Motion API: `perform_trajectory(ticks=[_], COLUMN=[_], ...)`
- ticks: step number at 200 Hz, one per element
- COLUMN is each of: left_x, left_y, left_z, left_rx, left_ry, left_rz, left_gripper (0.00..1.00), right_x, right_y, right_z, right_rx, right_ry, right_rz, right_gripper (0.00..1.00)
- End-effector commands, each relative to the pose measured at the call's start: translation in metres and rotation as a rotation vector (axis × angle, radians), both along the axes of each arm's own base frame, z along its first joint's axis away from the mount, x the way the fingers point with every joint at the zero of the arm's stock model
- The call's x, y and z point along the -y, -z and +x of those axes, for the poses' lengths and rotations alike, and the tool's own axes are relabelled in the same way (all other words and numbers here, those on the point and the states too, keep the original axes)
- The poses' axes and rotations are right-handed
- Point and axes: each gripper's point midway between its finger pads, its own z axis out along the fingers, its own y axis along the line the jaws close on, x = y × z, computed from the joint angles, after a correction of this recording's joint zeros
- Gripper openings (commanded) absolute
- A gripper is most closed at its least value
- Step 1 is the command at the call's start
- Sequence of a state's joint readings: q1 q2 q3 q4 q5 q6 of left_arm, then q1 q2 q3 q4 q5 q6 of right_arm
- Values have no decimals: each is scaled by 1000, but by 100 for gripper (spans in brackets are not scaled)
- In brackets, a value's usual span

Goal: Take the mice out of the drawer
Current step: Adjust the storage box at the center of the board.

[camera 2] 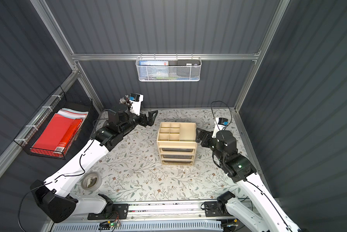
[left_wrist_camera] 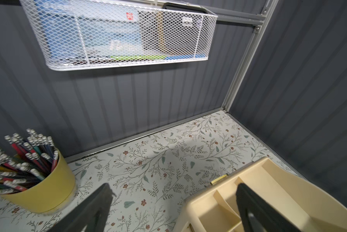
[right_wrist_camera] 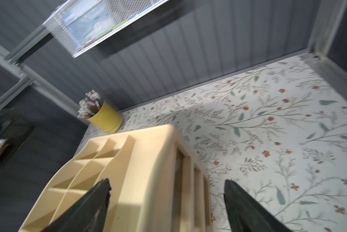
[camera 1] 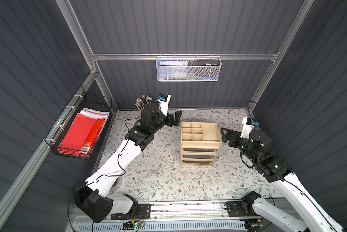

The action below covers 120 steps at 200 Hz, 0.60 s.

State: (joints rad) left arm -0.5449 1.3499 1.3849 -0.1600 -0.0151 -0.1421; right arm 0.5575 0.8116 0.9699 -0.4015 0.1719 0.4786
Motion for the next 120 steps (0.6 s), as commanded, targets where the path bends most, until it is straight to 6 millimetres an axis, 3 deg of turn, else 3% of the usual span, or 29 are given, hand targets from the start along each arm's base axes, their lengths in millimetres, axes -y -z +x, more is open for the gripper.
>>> perform_trajectory(ticks=[1, 28, 57, 64, 86, 120], left_x=[-16, -21, -25, -18, 15, 64], left_y=[-31, -25, -19, -16, 23, 67], left_z=[7, 41, 96, 107, 145, 161], left_rx=[61, 20, 13, 12, -17, -33], left_ry=[-103, -128, -125, -106, 1, 215], left_rz=[-74, -105, -161, -154, -67, -64], left_gripper=[99, 99, 99, 99, 99, 99], right_x=[-31, -68, -105, -112, -121, -110], right_y=[-5, -9, -2, -1, 4, 34], right_z=[-25, -53, -74, -78, -89, -91], right_rx=[-38, -45, -64, -73, -80, -116], right_ry=[-112, -208, -314, -334, -362, -325], right_rz=[52, 44, 32, 34, 41, 50], right_gripper=[90, 89, 88, 89, 88, 89])
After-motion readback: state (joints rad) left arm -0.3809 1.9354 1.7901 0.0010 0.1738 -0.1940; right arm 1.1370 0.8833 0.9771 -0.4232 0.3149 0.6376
